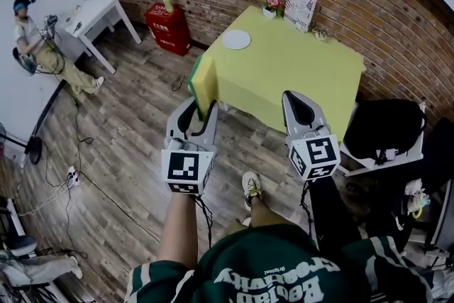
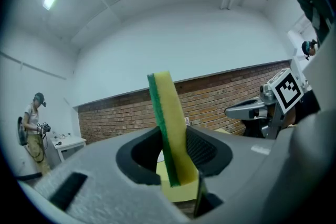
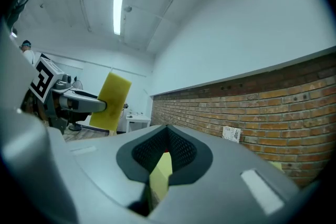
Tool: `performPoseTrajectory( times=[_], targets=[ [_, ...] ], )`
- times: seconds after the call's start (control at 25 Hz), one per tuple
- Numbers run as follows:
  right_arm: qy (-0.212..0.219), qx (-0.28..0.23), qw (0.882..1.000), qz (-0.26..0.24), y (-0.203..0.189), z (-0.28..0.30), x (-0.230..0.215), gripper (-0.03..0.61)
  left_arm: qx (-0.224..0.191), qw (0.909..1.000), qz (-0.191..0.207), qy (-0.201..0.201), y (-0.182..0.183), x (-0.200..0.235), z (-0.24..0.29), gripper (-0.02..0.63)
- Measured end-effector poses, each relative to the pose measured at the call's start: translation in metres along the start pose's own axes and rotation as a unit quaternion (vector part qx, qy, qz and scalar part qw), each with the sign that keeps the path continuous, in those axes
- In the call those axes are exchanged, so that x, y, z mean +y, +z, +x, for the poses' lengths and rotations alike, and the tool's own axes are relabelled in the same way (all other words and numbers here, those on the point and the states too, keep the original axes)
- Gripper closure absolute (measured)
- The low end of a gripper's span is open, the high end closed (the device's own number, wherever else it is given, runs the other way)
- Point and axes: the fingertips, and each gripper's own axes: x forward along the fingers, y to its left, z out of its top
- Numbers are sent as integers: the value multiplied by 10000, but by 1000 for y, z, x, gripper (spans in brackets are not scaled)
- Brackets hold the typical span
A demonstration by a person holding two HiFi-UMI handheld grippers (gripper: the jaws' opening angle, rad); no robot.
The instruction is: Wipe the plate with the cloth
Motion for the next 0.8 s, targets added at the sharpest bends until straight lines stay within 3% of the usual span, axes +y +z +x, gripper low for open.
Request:
performPoseTrajectory(
  times=[0.44, 0.8],
  targets=[
    [228, -101, 9997, -7, -2, 155, -42, 568, 138, 9993, 33, 345, -15, 98, 108, 474],
    [196, 31, 9997, 151, -25, 223, -83, 568, 175, 9995, -20, 278, -28, 126, 188, 474]
  ],
)
